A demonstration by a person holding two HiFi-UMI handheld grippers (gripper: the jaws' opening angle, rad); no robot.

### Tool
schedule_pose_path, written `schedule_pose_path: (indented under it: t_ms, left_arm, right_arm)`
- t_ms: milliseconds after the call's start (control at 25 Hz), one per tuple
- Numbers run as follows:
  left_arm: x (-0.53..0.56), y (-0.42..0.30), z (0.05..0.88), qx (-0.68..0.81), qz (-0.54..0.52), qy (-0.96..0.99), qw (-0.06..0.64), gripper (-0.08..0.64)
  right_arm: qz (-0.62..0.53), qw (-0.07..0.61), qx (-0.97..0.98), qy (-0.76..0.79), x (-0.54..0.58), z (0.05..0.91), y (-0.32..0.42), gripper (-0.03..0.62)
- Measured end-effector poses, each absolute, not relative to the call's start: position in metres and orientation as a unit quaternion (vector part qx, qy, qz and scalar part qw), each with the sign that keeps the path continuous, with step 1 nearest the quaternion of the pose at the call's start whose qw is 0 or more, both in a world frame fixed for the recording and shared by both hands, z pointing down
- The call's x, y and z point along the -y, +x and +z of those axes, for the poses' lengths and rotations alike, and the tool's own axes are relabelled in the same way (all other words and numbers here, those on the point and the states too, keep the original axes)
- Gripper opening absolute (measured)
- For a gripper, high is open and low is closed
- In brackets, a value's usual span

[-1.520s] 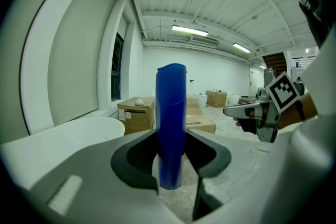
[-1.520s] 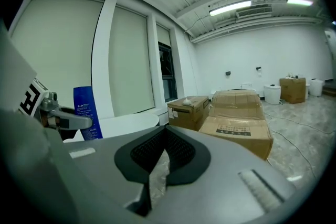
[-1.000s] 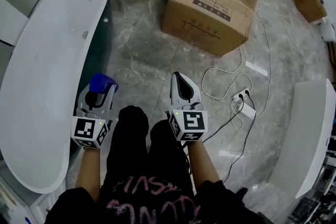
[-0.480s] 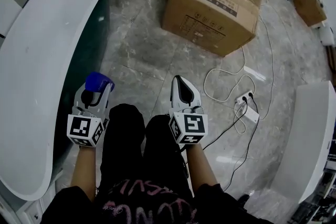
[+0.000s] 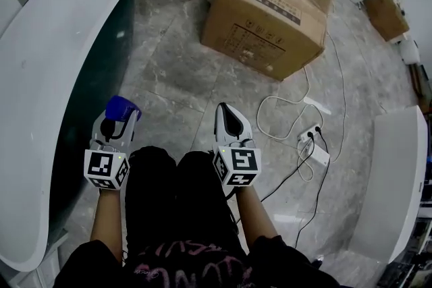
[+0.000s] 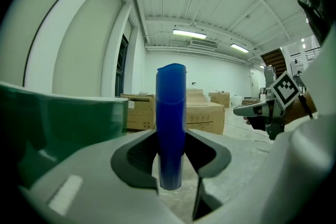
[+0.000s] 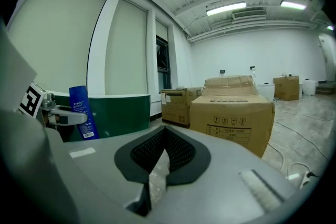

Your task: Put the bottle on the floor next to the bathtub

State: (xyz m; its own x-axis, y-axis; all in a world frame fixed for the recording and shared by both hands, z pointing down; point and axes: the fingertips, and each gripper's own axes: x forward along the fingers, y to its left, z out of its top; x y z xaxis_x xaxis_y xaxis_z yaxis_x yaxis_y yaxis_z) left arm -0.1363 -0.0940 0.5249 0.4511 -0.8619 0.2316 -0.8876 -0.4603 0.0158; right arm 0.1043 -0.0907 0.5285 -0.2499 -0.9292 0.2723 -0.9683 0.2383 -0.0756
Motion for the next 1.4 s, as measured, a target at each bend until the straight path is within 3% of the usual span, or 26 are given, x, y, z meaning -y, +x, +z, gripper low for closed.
schedule_pose_path:
  t_ms: [1400]
  left_arm:
    - [0.133,-0.157,0.679,0.551,0.115,0.825,0.054,0.164]
  right_arm:
    - [0.108,0.104,0.823,0.547,0.138,0.682,0.099,0.025]
